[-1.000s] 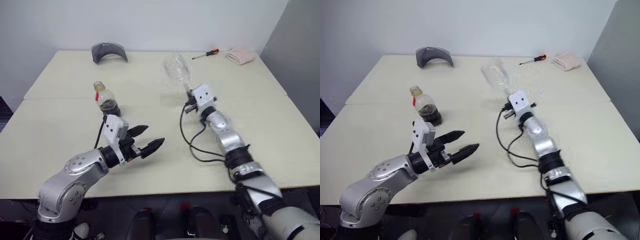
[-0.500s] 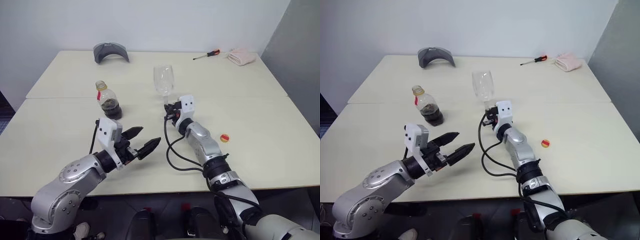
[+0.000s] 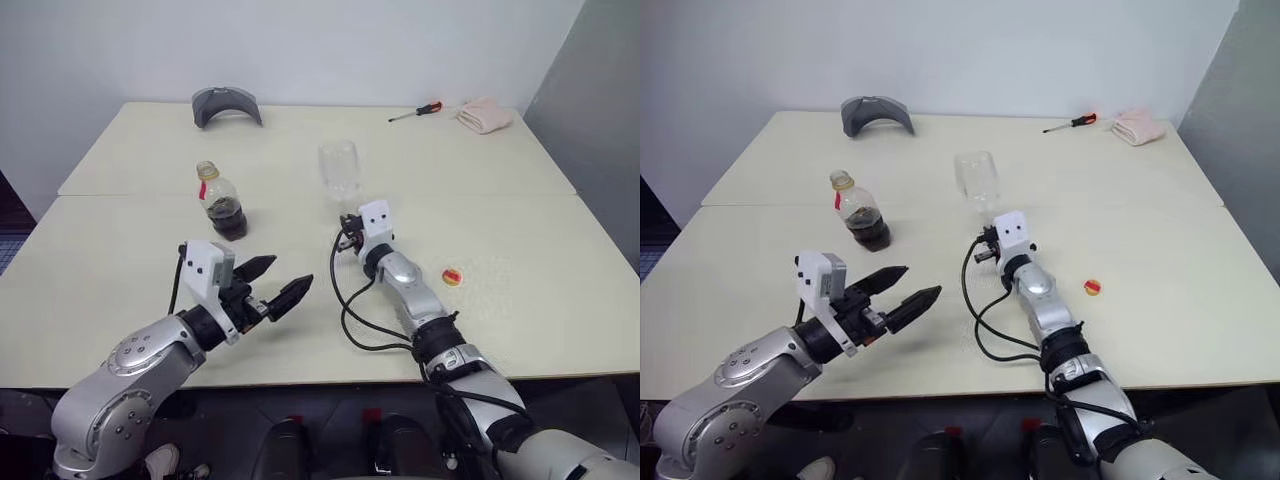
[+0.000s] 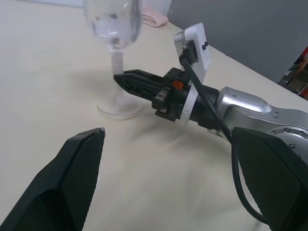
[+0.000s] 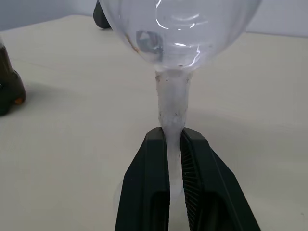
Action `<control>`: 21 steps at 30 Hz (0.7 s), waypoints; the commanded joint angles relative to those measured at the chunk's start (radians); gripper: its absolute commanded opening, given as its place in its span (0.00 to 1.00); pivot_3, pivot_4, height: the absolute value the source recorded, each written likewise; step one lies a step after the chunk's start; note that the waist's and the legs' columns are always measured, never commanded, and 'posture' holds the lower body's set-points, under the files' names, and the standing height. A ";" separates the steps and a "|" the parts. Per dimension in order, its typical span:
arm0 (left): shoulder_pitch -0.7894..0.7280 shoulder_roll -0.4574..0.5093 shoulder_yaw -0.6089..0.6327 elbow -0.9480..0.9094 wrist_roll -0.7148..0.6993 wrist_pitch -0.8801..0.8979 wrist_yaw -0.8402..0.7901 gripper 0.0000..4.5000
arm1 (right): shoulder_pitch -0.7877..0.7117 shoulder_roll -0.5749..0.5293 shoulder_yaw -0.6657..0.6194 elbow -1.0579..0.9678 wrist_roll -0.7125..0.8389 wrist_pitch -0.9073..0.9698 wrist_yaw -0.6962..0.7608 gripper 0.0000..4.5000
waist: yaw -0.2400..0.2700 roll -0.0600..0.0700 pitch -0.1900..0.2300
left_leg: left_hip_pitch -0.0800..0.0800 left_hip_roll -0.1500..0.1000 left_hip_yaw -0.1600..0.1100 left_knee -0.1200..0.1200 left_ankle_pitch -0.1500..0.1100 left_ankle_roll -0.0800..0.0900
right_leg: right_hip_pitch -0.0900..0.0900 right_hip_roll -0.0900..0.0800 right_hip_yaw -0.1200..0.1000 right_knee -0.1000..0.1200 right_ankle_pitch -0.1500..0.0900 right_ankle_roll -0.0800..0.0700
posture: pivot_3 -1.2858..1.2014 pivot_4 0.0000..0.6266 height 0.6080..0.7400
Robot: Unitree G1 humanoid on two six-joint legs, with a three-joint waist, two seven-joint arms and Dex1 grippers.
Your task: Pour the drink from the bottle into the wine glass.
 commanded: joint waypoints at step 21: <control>-0.014 0.016 0.012 -0.024 -0.014 -0.020 -0.010 1.00 | 0.048 -0.011 0.030 -0.195 0.024 0.153 0.067 0.03 | -0.004 0.000 0.000 | -0.001 0.000 0.000 -0.001 0.001 0.001 | -0.002 0.000 0.000 -0.001 0.000 0.001 | 0.52 0.24 1.00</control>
